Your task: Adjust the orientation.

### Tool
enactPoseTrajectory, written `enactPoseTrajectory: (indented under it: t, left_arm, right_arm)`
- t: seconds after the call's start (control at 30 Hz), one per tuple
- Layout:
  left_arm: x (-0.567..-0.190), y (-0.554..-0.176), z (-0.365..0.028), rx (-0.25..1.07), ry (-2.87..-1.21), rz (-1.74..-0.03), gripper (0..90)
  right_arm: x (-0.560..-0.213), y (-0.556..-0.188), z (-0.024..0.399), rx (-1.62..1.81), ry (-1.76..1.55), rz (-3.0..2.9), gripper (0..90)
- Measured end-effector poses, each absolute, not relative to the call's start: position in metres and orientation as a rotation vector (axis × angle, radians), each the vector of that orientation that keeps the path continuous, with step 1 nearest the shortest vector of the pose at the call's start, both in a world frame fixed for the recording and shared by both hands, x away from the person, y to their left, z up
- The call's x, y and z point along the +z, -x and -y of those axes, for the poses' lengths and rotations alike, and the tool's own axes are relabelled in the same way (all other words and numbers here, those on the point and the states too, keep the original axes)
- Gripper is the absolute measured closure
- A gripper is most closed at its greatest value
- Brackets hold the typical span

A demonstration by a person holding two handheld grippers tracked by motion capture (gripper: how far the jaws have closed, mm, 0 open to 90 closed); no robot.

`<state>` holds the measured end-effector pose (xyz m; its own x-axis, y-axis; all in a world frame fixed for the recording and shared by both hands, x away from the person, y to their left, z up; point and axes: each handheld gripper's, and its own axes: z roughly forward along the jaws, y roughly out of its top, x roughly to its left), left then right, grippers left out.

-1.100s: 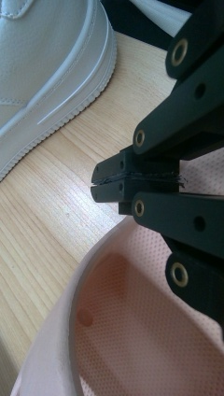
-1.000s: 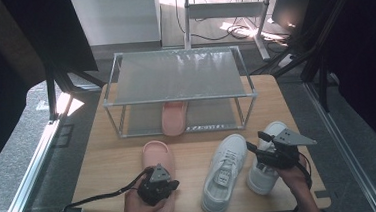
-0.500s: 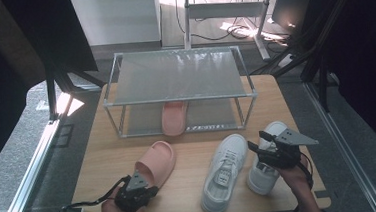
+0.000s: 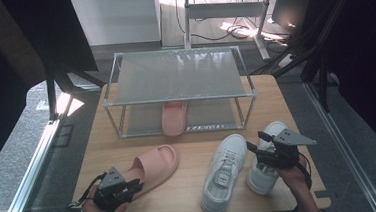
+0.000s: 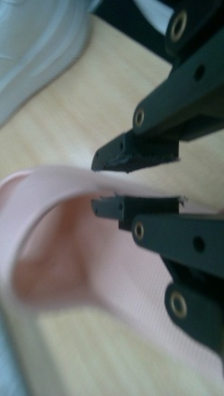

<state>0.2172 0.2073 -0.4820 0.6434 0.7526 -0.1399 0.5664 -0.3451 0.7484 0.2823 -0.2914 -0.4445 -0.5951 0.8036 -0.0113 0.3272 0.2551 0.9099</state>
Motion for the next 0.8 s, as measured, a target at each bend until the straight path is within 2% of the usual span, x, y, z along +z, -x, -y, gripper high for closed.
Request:
enactPoseTrajectory:
  t: [0.17, 0.27, 0.8]
  left_arm:
    - [-0.48, -0.246, -0.219, 0.323, -2.041, -1.084, 61.3]
    - [-0.488, -0.265, -0.22, 0.323, -2.06, -1.126, 59.5]
    - [-0.506, -0.305, -0.208, 0.283, -2.159, -1.118, 67.2]
  right_arm:
    - [-0.444, -0.282, 0.291, 1.312, -1.023, -2.05, 41.5]
    - [-0.444, -0.282, 0.291, 1.313, -1.022, -2.05, 41.5]
    - [-0.444, -0.283, 0.294, 1.31, -1.03, -2.046, 41.5]
